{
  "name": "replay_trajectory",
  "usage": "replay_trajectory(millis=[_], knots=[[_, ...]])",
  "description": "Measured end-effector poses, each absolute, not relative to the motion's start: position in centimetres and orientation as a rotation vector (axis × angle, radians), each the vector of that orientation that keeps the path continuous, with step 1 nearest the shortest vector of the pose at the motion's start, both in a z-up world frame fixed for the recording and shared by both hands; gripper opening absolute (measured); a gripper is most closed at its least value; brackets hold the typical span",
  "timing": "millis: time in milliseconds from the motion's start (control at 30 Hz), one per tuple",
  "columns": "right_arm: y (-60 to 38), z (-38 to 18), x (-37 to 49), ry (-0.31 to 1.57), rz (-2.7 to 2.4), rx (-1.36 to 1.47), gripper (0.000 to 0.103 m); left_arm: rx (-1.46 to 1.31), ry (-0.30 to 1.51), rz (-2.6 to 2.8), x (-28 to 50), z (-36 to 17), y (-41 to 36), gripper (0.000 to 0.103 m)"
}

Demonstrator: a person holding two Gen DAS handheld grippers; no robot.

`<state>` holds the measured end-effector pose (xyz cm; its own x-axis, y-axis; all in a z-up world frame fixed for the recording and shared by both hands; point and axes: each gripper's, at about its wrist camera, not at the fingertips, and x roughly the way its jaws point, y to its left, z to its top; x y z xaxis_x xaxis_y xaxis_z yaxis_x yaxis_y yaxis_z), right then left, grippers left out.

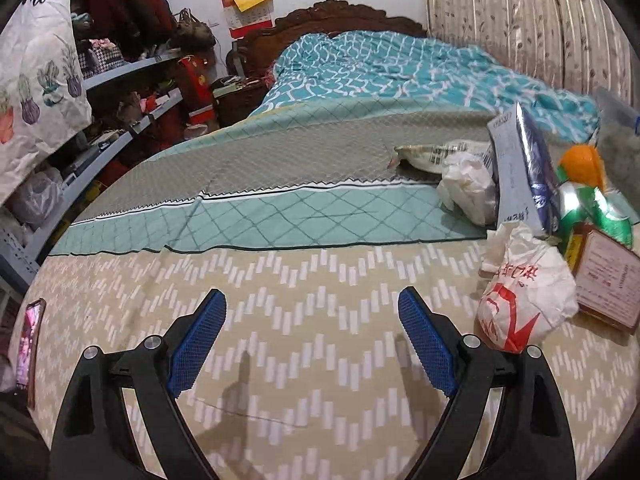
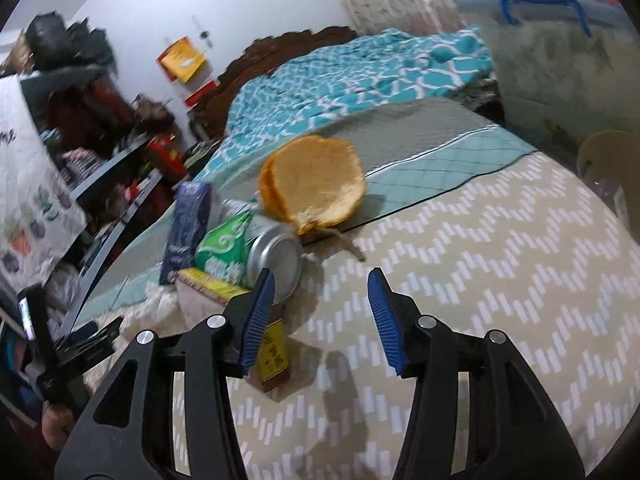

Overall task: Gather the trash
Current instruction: 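Grasp the yellow cracker box with the right tool while the left approaches the white bag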

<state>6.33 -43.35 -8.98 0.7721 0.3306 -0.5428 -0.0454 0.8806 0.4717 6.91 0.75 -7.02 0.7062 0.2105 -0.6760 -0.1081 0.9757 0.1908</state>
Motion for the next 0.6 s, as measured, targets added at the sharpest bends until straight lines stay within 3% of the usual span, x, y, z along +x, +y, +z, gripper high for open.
replay_trajectory(millis=[267, 467, 600], knots=[[-43.5, -10.2, 7.1, 0.736, 0.301, 0.529, 0.063, 0.122, 0.815, 0.222, 7.8, -7.9, -0.1, 0.089], [-42.6, -10.6, 7.6, 0.764, 0.377, 0.535, 0.064, -0.014, 0.903, 0.225, 8.5, -8.8, 2.6, 0.090], [-40.3, -8.7, 5.7, 0.651, 0.494, 0.393, 0.064, -0.052, 0.890, 0.204, 7.6, -8.7, 3.3, 0.090]])
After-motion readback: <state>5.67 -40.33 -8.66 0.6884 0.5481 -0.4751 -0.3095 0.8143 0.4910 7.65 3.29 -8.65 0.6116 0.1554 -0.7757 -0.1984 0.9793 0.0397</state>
